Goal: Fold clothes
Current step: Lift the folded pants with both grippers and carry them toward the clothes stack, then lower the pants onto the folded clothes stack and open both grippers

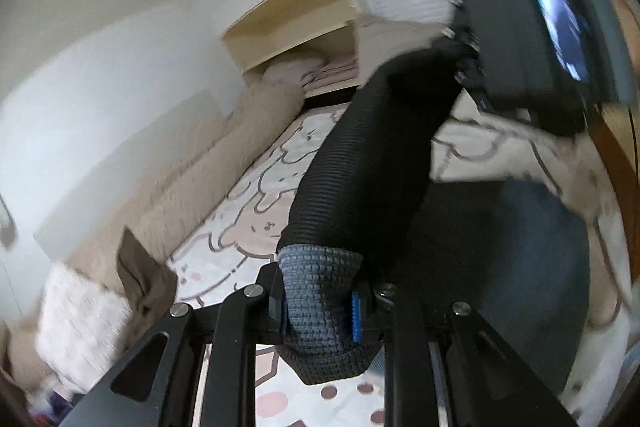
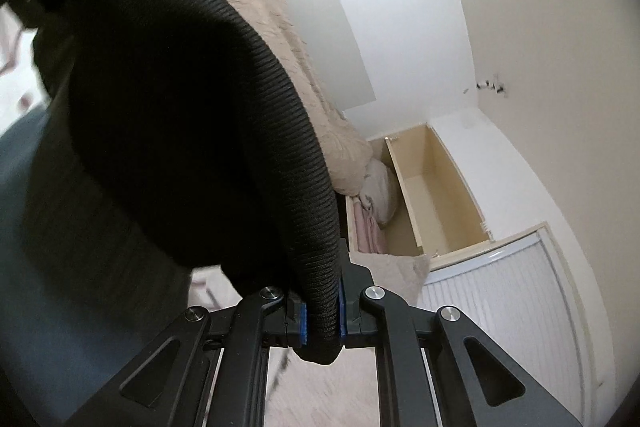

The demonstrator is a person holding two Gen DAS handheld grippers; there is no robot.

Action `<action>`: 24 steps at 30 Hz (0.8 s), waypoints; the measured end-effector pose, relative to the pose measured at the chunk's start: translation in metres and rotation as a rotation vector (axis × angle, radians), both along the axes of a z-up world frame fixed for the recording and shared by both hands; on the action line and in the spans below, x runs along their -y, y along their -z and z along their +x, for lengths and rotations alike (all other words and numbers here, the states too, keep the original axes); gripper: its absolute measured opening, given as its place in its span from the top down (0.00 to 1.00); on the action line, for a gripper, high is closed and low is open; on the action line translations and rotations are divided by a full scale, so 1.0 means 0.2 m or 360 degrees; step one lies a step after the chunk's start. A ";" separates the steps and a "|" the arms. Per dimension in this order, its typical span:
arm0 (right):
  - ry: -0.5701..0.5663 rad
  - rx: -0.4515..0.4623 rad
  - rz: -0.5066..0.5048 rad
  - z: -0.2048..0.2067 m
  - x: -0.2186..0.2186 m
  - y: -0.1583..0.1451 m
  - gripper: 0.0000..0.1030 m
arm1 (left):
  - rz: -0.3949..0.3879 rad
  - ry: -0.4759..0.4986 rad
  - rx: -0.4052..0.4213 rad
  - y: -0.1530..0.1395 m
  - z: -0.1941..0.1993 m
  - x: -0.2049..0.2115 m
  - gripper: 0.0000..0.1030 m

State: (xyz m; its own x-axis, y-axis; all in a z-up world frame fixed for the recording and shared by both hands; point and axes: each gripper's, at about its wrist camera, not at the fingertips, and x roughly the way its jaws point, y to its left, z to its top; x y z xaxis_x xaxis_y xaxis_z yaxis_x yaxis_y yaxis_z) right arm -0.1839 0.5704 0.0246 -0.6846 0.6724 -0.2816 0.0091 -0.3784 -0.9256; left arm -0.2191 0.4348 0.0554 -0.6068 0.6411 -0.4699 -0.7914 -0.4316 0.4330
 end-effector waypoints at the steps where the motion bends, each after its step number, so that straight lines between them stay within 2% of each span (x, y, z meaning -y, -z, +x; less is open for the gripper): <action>1: -0.0023 0.0029 0.0017 0.08 0.01 0.03 0.90 | -0.0035 0.0024 -0.0034 0.06 0.08 0.01 0.80; 3: -0.0059 0.0139 0.0048 0.25 0.04 0.12 0.90 | -0.0104 0.0068 -0.0067 0.17 0.24 0.02 0.80; 6: -0.0104 0.0344 0.0123 0.44 0.06 0.30 0.90 | -0.0231 0.0131 -0.0197 0.39 0.45 0.01 0.80; 9: -0.0139 0.0560 0.0176 0.59 0.07 0.48 0.90 | -0.0327 0.0201 -0.0250 0.55 0.57 -0.01 0.80; 13: -0.0200 0.0782 0.0206 0.70 0.06 0.64 0.90 | -0.0435 0.0263 -0.0361 0.72 0.70 -0.04 0.80; 16: -0.0221 0.0865 0.0272 0.72 0.05 0.74 0.90 | -0.0476 0.0260 -0.0403 0.77 0.72 -0.06 0.79; 18: -0.0175 0.0922 0.0315 0.72 0.02 0.80 0.70 | -0.0470 0.0251 -0.0423 0.77 0.73 -0.07 0.75; 19: -0.0155 0.0910 0.0353 0.72 0.01 0.82 0.38 | -0.0461 0.0258 -0.0405 0.76 0.74 -0.06 0.73; 20: -0.0150 0.0864 0.0384 0.72 0.00 0.81 0.13 | -0.0450 0.0265 -0.0378 0.75 0.73 -0.05 0.67; 21: -0.0145 0.0837 0.0356 0.72 -0.01 0.78 0.07 | -0.0439 0.0270 -0.0353 0.74 0.73 -0.04 0.62; 22: -0.0100 0.0838 0.0277 0.72 -0.03 0.74 0.05 | -0.0429 0.0284 -0.0319 0.72 0.72 -0.02 0.59; 24: 0.0045 0.0862 0.0085 0.71 -0.10 0.64 0.05 | -0.0405 0.0328 -0.0245 0.68 0.72 0.03 0.42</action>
State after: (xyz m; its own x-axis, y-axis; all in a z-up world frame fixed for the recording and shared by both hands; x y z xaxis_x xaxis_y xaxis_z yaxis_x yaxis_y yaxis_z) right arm -0.0422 0.5897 -0.1039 -0.4324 0.7115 -0.5539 0.4804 -0.3380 -0.8093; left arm -0.0756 0.4279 -0.0805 -0.5530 0.6315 -0.5435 -0.7678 -0.1330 0.6267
